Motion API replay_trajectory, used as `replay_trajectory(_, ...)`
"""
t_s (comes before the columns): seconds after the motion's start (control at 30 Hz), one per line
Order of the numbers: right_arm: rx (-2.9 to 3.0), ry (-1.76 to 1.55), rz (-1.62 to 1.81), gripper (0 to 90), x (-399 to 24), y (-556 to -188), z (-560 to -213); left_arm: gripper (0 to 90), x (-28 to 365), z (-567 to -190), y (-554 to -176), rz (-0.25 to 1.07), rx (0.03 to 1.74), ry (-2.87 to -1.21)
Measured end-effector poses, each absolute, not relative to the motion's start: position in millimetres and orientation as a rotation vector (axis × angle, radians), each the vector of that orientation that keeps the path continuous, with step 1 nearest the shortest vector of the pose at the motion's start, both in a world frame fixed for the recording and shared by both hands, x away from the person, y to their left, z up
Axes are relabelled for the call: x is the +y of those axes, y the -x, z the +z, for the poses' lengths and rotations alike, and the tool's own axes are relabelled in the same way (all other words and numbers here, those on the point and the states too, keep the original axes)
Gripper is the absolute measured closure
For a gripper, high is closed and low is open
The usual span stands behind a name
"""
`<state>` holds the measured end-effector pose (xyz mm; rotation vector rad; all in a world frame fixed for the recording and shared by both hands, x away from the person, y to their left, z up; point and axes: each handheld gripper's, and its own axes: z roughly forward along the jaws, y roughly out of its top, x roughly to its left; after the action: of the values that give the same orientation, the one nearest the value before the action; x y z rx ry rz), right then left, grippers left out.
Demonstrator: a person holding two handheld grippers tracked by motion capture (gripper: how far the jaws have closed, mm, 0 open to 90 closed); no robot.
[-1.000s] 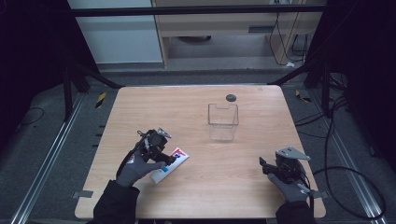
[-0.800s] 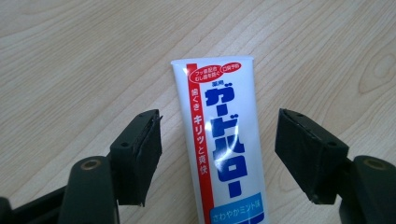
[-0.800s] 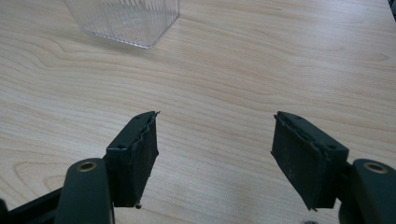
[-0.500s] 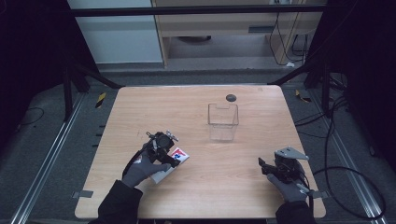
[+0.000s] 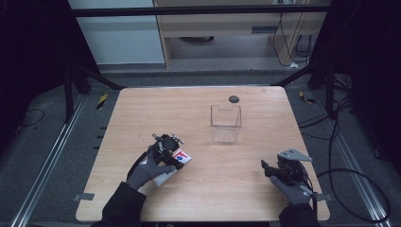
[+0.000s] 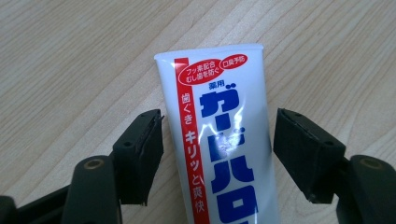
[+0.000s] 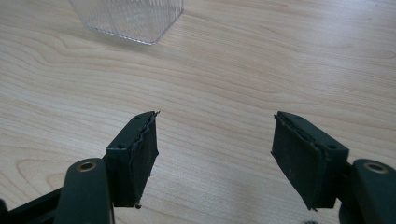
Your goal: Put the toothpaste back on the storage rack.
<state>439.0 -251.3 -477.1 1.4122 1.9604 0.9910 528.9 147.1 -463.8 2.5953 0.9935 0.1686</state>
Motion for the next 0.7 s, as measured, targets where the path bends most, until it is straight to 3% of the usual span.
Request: replay_trajectory(0.7, 1.963, -1.410, 0.987, 30.8, -251.3, -439.7, -477.3, 38.6, 141.4, -468.8, -529.9, 0.156, 1.029, -2.620)
